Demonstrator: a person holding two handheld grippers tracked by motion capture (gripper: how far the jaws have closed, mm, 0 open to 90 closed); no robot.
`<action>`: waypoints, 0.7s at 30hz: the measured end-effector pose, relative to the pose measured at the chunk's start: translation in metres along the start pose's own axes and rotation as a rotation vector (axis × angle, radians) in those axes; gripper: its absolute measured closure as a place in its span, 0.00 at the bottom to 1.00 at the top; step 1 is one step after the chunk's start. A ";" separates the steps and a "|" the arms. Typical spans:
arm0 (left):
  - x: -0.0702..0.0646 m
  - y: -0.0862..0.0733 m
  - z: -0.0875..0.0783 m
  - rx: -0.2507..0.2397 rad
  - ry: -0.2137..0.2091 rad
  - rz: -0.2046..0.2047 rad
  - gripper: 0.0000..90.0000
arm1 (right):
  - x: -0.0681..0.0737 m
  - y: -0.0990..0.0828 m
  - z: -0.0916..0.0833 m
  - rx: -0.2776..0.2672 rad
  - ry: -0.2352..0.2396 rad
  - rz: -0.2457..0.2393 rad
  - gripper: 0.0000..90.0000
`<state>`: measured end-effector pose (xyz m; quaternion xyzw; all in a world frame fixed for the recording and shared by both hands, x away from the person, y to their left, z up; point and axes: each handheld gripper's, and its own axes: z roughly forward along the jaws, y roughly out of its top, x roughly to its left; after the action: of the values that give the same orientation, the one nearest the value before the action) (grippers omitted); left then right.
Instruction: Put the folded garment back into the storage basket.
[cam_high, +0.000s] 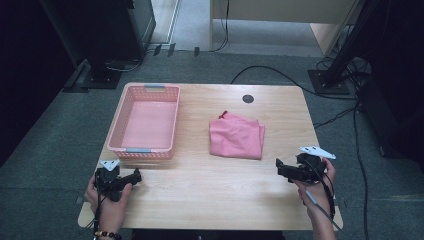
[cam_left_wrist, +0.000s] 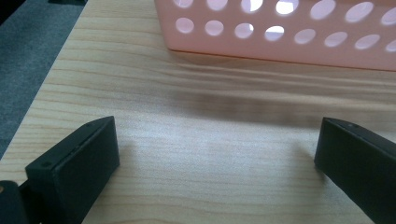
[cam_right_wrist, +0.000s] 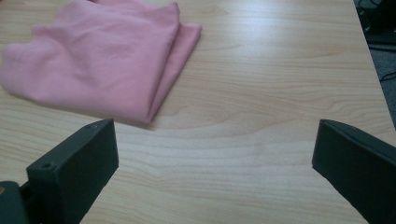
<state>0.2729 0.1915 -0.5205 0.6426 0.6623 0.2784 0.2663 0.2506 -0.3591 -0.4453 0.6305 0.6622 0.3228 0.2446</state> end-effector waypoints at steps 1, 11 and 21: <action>0.000 0.000 0.000 0.000 0.000 0.000 0.00 | 0.000 0.000 0.000 0.000 0.000 0.000 0.01; 0.000 0.000 0.000 0.000 0.000 0.000 0.00 | 0.015 0.016 0.006 0.007 0.027 -0.011 0.01; 0.000 0.000 0.000 0.000 0.000 0.000 0.00 | 0.031 0.029 0.012 0.012 0.065 -0.022 0.01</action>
<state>0.2729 0.1915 -0.5205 0.6425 0.6624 0.2783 0.2664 0.2763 -0.3268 -0.4297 0.6138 0.6785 0.3365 0.2229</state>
